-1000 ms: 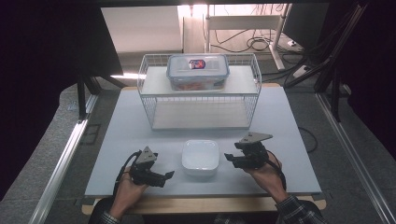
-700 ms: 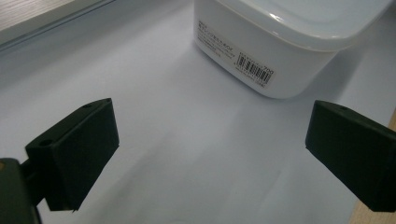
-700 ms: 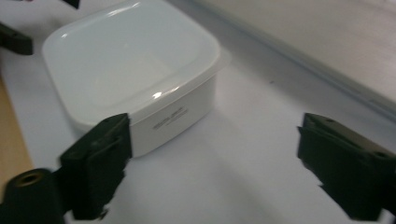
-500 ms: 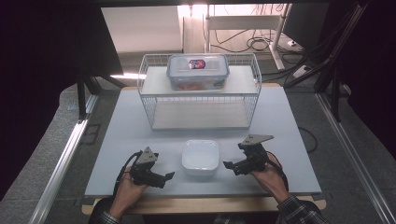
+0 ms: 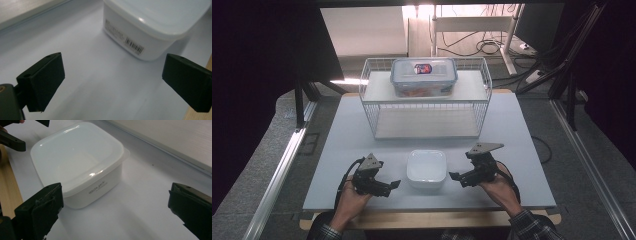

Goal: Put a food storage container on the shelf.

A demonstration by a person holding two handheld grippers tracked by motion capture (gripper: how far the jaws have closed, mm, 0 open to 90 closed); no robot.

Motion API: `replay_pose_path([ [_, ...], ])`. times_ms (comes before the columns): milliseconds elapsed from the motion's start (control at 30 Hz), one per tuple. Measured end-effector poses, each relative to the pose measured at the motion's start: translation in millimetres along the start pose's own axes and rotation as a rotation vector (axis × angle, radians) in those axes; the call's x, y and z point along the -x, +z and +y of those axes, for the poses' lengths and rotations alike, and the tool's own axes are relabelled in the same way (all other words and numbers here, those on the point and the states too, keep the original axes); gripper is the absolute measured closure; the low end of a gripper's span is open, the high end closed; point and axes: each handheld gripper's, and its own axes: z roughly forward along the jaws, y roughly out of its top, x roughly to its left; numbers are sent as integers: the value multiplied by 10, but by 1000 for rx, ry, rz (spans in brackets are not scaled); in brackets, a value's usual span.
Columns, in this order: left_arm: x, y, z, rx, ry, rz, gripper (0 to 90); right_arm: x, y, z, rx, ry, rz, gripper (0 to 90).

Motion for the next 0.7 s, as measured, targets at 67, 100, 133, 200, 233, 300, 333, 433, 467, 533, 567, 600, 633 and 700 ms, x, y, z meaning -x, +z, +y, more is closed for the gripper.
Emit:
replay_pose_path([
  [67,-8,13,71,12,-15,-9,40,-34,-2,36,-1,-5,-23,0],
  [100,-11,19,120,18,-25,-15,37,-52,0,56,-1,-6,-34,0],
  [133,-12,20,149,20,-23,-15,34,-64,4,76,1,-3,-42,0],
  [200,-4,28,225,26,-12,-6,29,-77,12,102,-3,13,-35,0],
  [233,-2,39,256,25,-12,-10,27,-75,14,110,2,9,-32,0],
  [300,-7,63,292,18,-10,-18,20,-79,18,125,2,16,-25,0],
  [333,-24,106,341,21,-13,-35,16,-85,38,164,-13,26,-5,3],
  [433,-36,169,408,8,-28,-49,42,-106,69,205,-33,18,-1,51],
  [467,-35,240,481,-9,-21,-55,48,-111,80,218,-37,19,-2,73],
  [533,-36,261,503,-15,-20,-60,60,-104,93,233,-42,21,3,95],
  [567,-34,319,551,-19,-33,-72,75,-84,112,256,-40,40,21,133],
  [600,-37,345,572,-23,-33,-84,82,-72,128,268,-41,52,34,137],
  [633,-37,345,572,-23,-33,-84,85,-72,128,268,-41,52,34,137],
  [700,-39,406,599,-31,-32,-102,59,-55,168,290,-53,62,42,142],
])
